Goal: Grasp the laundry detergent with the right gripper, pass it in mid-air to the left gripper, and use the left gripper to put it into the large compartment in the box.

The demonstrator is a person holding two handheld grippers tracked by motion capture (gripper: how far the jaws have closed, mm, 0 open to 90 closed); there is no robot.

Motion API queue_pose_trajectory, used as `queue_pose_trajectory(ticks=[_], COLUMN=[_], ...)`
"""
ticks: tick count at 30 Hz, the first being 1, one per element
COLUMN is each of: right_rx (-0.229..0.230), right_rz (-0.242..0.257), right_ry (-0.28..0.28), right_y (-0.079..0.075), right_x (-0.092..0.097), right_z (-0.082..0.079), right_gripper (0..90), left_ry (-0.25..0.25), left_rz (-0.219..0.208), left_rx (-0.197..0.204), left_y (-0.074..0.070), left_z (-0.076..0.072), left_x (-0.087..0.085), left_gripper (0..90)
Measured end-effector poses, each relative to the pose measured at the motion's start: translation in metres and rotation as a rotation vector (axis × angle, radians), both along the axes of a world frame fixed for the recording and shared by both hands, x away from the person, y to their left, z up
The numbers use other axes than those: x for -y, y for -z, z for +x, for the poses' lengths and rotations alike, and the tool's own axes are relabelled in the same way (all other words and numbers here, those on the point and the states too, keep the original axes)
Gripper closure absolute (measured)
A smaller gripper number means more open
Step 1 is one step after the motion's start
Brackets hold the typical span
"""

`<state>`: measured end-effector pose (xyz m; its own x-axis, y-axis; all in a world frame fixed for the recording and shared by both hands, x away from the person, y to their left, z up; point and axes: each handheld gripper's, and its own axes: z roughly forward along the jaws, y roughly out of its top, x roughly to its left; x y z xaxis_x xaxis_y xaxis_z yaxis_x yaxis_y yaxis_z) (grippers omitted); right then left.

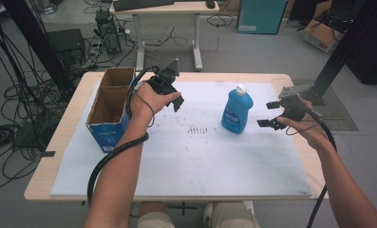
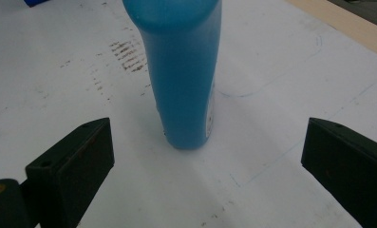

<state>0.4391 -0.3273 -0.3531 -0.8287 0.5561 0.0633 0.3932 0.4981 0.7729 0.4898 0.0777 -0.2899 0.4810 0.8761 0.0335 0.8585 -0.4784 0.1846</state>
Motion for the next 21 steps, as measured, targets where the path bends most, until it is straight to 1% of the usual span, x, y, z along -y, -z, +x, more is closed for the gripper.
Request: queue_pose_trajectory(ticks=[5, 7, 16, 21], right_rx=[0.006, 0.012, 0.022, 0.029], right_rz=[0.006, 0.017, 0.029, 0.034], right_ry=[0.001, 0.000, -0.003, 0.001], right_y=[0.004, 0.007, 0.016, 0.018], right_x=[-0.007, -0.011, -0.021, -0.027], right_z=[0.000, 0.000, 0.000, 0.000], right_gripper=[3.6, 3.4, 3.3, 3.0], left_ry=[0.002, 0.001, 0.002, 0.003], left_rz=[0.003, 0.000, -0.004, -0.003], left_rx=[0.003, -0.002, -0.004, 0.003], left_y=[0.001, 0.001, 0.004, 0.002], left_z=[0.000, 0.000, -0.001, -0.001], left_x=[0.000, -0.001, -0.001, -0.001], left_gripper=[5.9, 5.9, 5.9, 5.9])
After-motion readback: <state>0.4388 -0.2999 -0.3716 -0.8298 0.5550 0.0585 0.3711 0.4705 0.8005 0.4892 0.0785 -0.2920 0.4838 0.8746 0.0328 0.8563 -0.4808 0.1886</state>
